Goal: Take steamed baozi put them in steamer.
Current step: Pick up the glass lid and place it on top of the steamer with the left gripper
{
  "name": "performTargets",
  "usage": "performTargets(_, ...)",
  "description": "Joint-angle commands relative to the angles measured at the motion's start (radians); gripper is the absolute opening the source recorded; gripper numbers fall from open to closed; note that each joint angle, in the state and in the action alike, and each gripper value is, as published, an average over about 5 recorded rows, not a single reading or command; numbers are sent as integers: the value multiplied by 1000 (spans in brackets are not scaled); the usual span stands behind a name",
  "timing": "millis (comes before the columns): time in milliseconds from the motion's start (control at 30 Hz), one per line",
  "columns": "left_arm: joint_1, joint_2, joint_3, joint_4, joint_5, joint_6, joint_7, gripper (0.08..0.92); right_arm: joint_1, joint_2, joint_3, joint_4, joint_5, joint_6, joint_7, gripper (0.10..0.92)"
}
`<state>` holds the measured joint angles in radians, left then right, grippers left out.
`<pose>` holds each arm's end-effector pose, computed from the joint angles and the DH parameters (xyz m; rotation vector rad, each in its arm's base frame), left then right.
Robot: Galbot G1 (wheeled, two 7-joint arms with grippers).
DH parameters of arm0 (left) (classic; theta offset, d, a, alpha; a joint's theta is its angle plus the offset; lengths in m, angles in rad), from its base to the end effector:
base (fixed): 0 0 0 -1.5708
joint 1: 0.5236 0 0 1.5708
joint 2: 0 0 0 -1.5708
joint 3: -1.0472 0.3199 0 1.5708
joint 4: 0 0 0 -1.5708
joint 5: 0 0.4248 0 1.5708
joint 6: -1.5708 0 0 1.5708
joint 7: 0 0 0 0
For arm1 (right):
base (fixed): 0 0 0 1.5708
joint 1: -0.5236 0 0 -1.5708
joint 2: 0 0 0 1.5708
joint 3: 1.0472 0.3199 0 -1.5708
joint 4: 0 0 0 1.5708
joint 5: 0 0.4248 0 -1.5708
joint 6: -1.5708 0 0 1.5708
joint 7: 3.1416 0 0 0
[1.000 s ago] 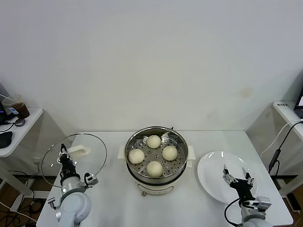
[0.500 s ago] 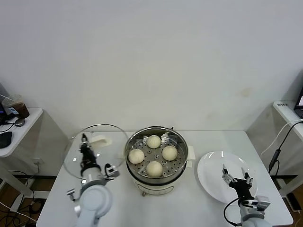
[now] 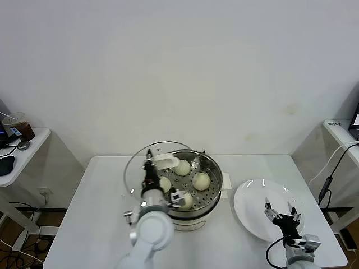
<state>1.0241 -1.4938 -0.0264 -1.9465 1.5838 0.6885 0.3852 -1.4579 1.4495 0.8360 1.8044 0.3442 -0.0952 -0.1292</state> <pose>0.3513 -0.1753 -0.1700 0.1223 -2.2879 -1.9546 0.2789 -0.1529 -0.3446 -0.2157 -2.9309 -0.2279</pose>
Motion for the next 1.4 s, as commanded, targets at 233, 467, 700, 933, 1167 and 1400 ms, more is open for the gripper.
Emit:
performTargets(233, -88, -67, 201, 125, 35, 6, -20, 173, 8, 18, 8, -6, -6, 3, -2, 823)
performTargets(467, -59, -67, 208, 133, 74, 6, -35, 173, 10, 20, 7, -11, -6, 5, -2, 823)
performTargets(700, -51, -65, 199, 160, 92, 6, -40, 173, 9, 16, 9, -12, -6, 6, -2, 823)
performTargets(933, -45, -64, 169, 158, 82, 6, -38, 173, 13, 19, 4, -16, -8, 6, -2, 823)
performTargets(1167, -34, -61, 155, 162, 86, 5, -58, 173, 11, 20, 2, -18, -11, 7, -3, 823)
performTargets(1400, -30, -55, 139, 166, 84, 5, -66, 173, 13, 22, 0, -17, -12, 6, -3, 823)
